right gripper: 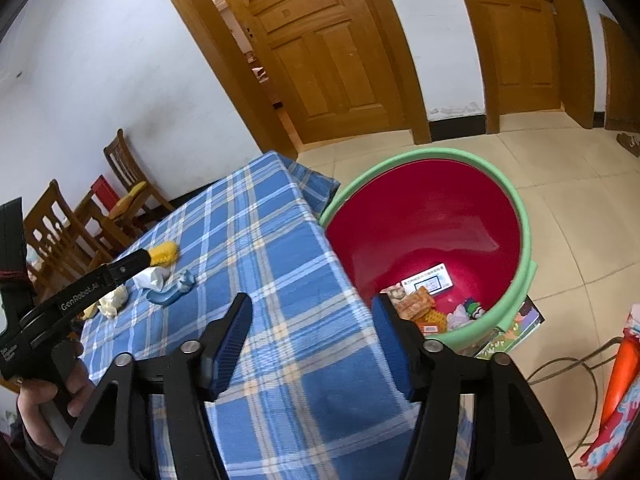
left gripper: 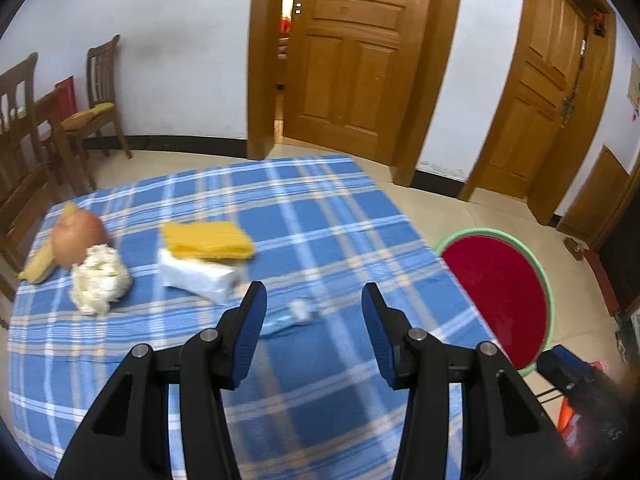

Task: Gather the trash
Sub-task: 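Move both tools back over the table toward the remaining items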

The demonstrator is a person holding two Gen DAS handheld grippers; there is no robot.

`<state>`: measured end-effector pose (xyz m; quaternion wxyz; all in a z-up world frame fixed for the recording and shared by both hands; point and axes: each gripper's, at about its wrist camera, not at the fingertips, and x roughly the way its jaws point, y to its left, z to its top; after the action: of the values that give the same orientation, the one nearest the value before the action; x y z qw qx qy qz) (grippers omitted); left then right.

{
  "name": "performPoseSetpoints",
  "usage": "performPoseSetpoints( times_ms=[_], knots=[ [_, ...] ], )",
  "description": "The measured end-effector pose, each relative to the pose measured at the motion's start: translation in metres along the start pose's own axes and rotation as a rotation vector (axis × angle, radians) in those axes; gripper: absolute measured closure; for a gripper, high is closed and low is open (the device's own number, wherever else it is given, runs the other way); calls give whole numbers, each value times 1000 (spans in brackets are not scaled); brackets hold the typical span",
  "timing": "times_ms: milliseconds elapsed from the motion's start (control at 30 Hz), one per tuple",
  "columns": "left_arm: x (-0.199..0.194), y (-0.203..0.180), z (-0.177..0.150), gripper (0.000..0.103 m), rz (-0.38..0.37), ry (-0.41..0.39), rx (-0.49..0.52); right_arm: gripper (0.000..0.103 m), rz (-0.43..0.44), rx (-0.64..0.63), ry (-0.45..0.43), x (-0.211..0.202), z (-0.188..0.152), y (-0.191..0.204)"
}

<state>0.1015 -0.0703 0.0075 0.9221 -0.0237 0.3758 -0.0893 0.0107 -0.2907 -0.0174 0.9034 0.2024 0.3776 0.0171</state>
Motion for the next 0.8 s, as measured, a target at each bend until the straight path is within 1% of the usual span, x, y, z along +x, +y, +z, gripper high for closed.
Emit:
performPoseSetpoints(
  times_ms=[67,133,400,433,467,500,633,733,800],
  knots=[
    [-2,13,0,54,33,-1,8,35,-2,-10,5,2,0,6],
    [-4,26,0,54,64,-7,7,31,-5,-20,8,2,-2,13],
    [-7,79,1,53,144,-16,-33,29,-10,-57,25,12,-2,40],
    [-6,85,1,51,152,-13,-35,28,-10,-61,25,13,-2,43],
    [-4,91,1,46,160,-7,-35,25,-10,-65,24,14,-2,46],
    [-2,97,0,44,170,-5,-38,23,-11,-69,22,15,-2,50],
    [7,119,-3,42,203,8,-64,23,-23,-91,28,25,-1,63],
    [14,134,-6,37,215,14,-94,23,-22,-107,36,32,-2,73],
    [20,144,-6,36,234,16,-105,23,-11,-113,44,37,-3,79]
  ],
)
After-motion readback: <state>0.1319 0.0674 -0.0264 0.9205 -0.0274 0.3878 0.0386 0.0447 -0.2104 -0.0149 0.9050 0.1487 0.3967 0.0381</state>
